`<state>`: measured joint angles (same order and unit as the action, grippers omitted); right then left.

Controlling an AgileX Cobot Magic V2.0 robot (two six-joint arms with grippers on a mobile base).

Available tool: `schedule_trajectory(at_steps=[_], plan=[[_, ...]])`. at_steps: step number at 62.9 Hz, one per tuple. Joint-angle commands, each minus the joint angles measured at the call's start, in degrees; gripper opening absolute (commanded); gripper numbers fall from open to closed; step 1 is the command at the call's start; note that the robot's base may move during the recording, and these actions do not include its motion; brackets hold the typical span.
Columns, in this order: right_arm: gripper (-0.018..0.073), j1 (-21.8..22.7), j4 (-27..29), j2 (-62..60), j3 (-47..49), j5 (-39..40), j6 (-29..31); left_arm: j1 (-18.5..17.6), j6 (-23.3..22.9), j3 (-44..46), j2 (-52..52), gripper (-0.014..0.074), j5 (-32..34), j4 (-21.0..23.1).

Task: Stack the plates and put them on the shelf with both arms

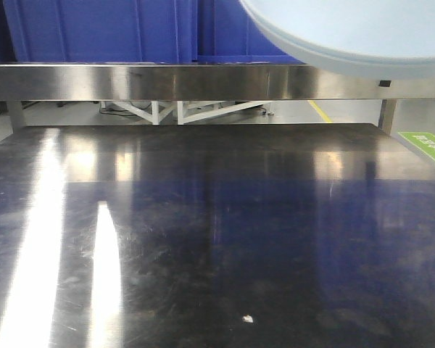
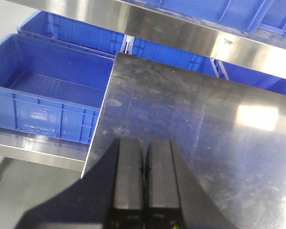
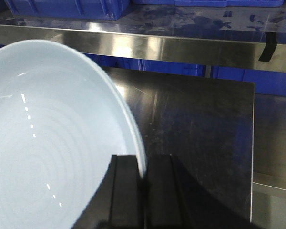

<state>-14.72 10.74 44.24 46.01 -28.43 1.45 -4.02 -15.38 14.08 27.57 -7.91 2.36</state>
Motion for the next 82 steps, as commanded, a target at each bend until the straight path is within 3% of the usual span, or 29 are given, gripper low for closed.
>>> schedule_trajectory(at_steps=[1, 82], plan=[[0.0048, 0.40, 0.48, -0.64, 1.53, 5.14, 0.02, 0.07, 0.06, 1.63, 0.05, 0.0090, 4.90, -0.02], [0.0048, 0.40, 0.48, 2.43, 1.53, 5.15, 0.02, 0.07, 0.06, 1.63, 0.05, 0.0090, 4.90, -0.02]])
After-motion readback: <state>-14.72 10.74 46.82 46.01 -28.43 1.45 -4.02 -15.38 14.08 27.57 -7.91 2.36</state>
